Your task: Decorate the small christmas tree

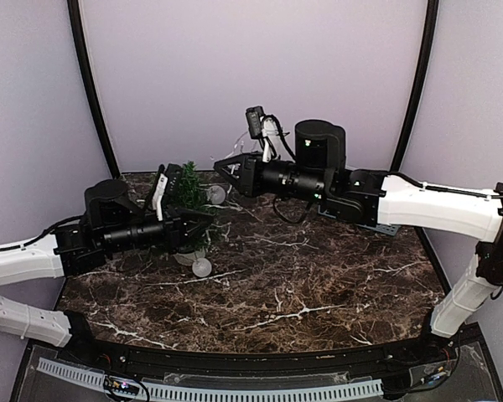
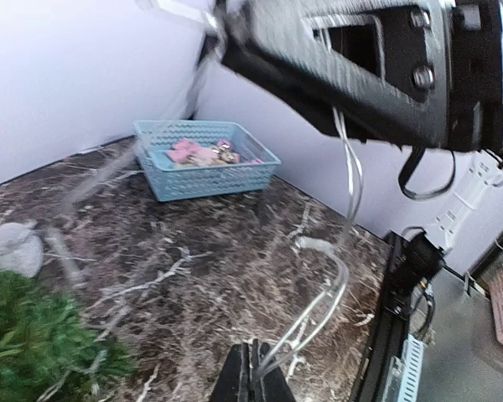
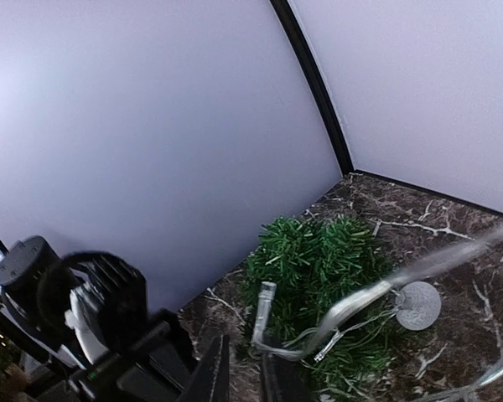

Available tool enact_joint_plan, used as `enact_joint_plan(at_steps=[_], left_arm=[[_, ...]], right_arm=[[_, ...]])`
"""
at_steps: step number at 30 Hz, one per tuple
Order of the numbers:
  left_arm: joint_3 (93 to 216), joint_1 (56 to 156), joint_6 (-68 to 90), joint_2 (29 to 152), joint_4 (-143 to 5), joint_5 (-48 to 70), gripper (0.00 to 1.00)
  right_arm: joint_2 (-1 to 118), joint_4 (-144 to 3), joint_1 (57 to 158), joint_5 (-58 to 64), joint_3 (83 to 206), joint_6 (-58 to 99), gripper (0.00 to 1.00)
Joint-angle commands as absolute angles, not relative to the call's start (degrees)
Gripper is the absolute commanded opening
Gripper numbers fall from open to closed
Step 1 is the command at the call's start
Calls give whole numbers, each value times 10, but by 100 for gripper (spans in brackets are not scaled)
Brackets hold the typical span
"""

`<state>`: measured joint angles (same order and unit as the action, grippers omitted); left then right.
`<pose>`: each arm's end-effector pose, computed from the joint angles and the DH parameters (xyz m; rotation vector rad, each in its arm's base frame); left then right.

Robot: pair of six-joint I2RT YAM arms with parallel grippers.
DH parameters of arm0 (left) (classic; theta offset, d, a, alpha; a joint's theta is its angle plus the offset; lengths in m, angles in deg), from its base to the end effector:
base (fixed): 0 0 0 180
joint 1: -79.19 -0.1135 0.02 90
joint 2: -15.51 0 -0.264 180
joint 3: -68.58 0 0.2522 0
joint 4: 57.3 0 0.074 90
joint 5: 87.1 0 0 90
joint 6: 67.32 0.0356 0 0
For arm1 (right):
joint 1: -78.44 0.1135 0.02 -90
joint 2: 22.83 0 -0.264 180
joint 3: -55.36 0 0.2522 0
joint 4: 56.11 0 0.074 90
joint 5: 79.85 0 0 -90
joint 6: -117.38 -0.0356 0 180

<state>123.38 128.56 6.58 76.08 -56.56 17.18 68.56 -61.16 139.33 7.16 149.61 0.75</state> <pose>0.1557 -0.1949 0.3086 0.6968 1.6274 -1.0564 0.1870 0.3397 0.3858 -0.5579 1.6606 1.1988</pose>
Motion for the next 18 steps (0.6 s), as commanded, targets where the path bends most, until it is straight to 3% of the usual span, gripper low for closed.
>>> enact_joint_plan(at_steps=[1,6,9,18], left_arm=[[1225,1286,52,663,-707,-11,0],[1222,1280,48,584,-819,-118,0],[1233,1275,33,544,-871,-156,0],[1273,1273,-31,486,-1045,-248,0]], right_arm=[[657,-615,1398,130,1480,31,24],[643,-626,1392,156,1469,45,55],[632,-627,1386,166,1459,47,66],[615,-622,1375,189,1445,53,70]])
